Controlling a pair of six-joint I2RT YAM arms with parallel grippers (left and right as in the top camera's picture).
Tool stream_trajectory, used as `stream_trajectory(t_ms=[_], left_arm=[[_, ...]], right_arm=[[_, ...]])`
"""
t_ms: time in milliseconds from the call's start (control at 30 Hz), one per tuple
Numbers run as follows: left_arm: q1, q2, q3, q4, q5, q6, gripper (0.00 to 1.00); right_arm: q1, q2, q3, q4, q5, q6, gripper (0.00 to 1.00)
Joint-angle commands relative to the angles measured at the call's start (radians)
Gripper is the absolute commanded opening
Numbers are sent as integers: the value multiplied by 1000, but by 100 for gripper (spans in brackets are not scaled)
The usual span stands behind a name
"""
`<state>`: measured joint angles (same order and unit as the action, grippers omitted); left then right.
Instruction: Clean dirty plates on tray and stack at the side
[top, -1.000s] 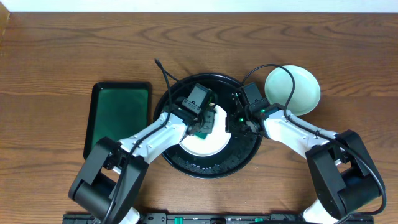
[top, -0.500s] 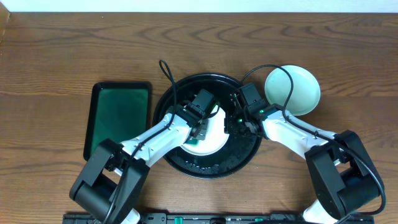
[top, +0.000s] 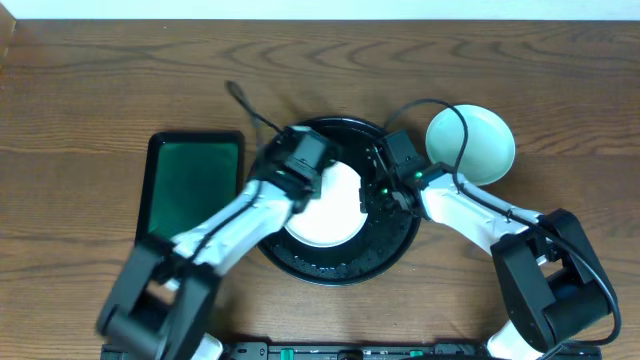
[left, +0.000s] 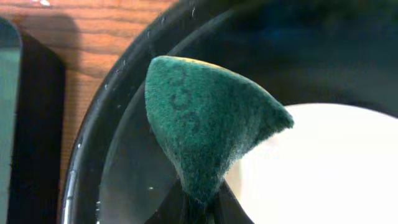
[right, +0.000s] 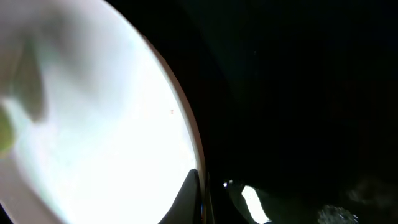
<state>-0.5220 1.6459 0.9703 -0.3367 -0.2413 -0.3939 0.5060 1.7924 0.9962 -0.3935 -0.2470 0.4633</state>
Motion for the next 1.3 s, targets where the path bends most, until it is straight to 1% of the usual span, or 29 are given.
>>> stream_trajectory(t_ms=[0, 67, 133, 267, 333, 500, 667, 700, 767, 800, 833, 867, 933, 1033, 1100, 1167, 1233, 1267], left_arm=[[113, -134, -7, -7, 242, -31, 7], [194, -193, -7, -41, 304, -30, 7], [286, -243, -7, -100, 307, -2, 8], [438, -263, -9, -224, 235, 19, 7], [499, -249, -21, -260, 226, 19, 7], [590, -178, -47, -264, 206, 45, 8], [653, -90, -47, -246, 204, 45, 8], [659, -78, -47, -245, 204, 45, 13], [663, -67, -47, -242, 203, 45, 33], [663, -68, -44, -243, 203, 45, 50], [663, -72, -40, -245, 203, 45, 57], [663, -83, -30, -251, 203, 45, 59], [663, -106, -14, -267, 203, 45, 59], [663, -172, 11, -292, 204, 45, 62], [663, -224, 11, -291, 203, 45, 68], [663, -275, 11, -292, 203, 45, 71], [663, -320, 11, -292, 203, 45, 77], [663, -333, 11, -292, 203, 45, 78]], right_arm=[[1, -22, 115, -54, 80, -122, 1], [7, -23, 181, -129, 162, -159, 1], [19, -23, 247, -205, 270, -196, 1], [59, -23, 352, -311, 488, -295, 1], [94, -23, 397, -348, 613, -341, 1], [203, -23, 472, -397, 853, -460, 1], [327, -24, 494, -391, 1123, -550, 1], [349, -24, 494, -383, 1168, -578, 1], [389, -23, 494, -370, 1247, -639, 1], [409, -23, 494, -357, 1286, -680, 1], [423, -23, 494, -347, 1313, -709, 1], [444, -23, 494, -320, 1365, -757, 1], [465, -24, 494, -286, 1415, -810, 1], [498, -24, 494, -227, 1485, -938, 1], [514, -23, 494, -193, 1533, -1034, 1], [529, -24, 494, -150, 1592, -1126, 1], [540, -23, 494, -98, 1643, -1212, 1], [544, -23, 494, -79, 1658, -1235, 1]])
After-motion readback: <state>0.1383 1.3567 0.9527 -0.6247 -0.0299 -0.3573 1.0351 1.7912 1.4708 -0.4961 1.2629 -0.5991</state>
